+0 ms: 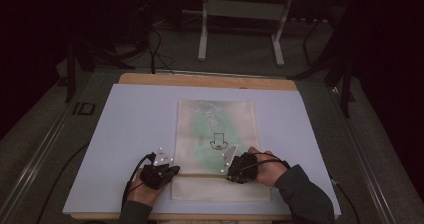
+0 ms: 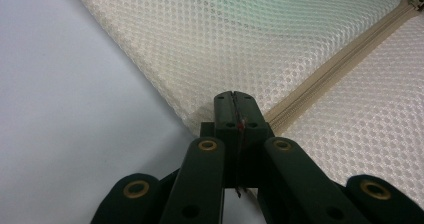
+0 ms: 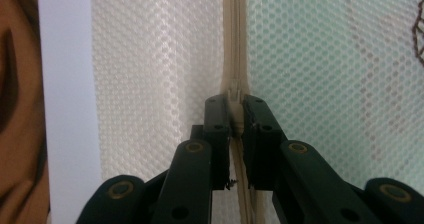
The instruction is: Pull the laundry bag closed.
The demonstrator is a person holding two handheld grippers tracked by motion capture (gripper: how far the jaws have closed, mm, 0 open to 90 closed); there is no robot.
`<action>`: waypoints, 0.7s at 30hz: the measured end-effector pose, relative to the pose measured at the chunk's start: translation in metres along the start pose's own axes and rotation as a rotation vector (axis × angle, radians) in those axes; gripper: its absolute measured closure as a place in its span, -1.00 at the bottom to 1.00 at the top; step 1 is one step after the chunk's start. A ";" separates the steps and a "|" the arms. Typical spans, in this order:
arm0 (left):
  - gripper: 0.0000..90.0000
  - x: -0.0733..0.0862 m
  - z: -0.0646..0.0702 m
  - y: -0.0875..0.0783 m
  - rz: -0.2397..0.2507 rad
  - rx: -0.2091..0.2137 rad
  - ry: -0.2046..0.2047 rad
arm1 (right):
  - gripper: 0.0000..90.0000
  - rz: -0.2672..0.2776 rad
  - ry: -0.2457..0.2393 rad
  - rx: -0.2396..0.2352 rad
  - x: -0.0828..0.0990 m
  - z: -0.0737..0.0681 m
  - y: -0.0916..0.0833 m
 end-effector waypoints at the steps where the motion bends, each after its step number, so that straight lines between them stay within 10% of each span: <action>1: 0.99 0.000 0.000 0.000 0.000 -0.001 0.000 | 0.83 0.005 0.003 -0.003 0.000 0.000 0.000; 21: 0.99 0.000 0.000 0.000 -0.001 -0.001 0.001 | 0.83 0.009 0.021 -0.007 0.011 0.001 -0.004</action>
Point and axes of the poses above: each handheld gripper's, and its own axes: y roughly forward along the jaws, x roughly out of its underside, z roughly to its right, the point moved 2 cm from there along y, roughly forward along the jaws, and after that the axes turned 2 degrees about z, right-handed, at the moved point
